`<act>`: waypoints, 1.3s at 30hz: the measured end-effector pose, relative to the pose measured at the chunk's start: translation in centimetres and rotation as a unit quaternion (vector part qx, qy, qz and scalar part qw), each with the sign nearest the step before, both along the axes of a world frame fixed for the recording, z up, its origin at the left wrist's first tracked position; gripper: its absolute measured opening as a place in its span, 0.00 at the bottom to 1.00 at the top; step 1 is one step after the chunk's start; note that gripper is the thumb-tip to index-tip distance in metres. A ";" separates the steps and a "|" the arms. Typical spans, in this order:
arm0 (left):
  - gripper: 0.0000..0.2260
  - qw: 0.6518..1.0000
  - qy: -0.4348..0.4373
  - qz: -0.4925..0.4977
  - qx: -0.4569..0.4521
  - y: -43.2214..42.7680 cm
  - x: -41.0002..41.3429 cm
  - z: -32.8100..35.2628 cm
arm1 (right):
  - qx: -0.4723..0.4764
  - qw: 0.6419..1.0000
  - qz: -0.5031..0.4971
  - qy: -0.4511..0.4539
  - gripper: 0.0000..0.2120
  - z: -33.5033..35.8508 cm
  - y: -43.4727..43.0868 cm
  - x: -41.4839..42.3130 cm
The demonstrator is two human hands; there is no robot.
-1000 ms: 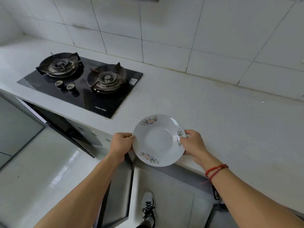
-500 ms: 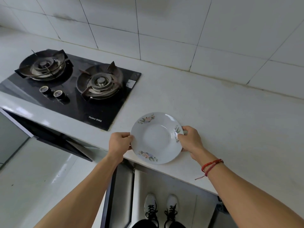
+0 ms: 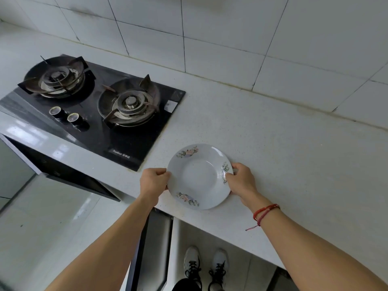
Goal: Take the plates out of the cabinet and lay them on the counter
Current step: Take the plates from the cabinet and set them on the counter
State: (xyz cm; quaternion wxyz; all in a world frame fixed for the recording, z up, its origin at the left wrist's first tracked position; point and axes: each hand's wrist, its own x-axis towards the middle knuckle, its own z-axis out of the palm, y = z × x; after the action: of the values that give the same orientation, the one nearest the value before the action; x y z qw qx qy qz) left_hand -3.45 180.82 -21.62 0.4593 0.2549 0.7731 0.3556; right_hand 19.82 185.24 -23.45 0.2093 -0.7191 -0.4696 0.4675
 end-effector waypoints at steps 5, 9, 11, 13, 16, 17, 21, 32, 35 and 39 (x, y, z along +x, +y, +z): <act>0.12 1.000 0.007 -0.004 -0.004 1.1 -0.1 -0.6 | -0.002 1.000 0.001 -0.011 0.13 -0.8 0.7 -0.3; 0.12 1.000 0.005 -0.004 -0.006 1.4 -0.2 -0.9 | -0.005 1.000 0.003 -0.013 0.13 -1.1 1.1 -0.4; 0.10 1.000 0.005 -0.005 -0.006 1.5 -0.2 -0.9 | -0.008 1.000 0.003 -0.014 0.12 -1.1 1.3 -0.4; 0.11 1.000 0.005 -0.006 -0.004 1.6 -0.3 -0.9 | -0.010 1.000 0.004 -0.014 0.11 -1.2 1.4 -0.4; 0.12 1.000 0.007 -0.010 -0.006 1.6 -0.3 -1.0 | -0.009 1.000 0.007 -0.015 0.11 -1.2 1.3 -0.4; 0.11 1.000 0.008 -0.012 -0.007 1.5 -0.3 -1.1 | -0.009 1.000 0.008 -0.015 0.12 -1.2 1.3 -0.4; 0.08 1.000 0.018 -0.015 -0.013 1.6 -0.5 -1.4 | -0.009 1.000 0.012 -0.016 0.14 -1.1 1.2 -0.3; 0.06 0.997 0.067 -0.025 -0.020 2.1 -1.5 -1.0 | -0.001 0.999 0.004 -0.042 0.14 0.1 1.1 0.8; 0.06 0.997 0.075 -0.028 -0.023 2.2 -1.3 -0.9 | 0.005 0.998 0.007 -0.058 0.14 0.0 1.1 0.9; 0.06 0.996 0.083 -0.026 -0.027 2.3 -1.1 -0.5 | 0.028 0.996 0.024 -0.081 0.12 -0.2 1.1 0.9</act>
State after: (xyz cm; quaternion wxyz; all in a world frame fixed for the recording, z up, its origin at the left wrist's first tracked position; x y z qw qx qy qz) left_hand -4.52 183.10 -22.10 0.4090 0.2909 0.8110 0.3006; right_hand 20.69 186.30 -23.62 0.1793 -0.7372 -0.5151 0.3989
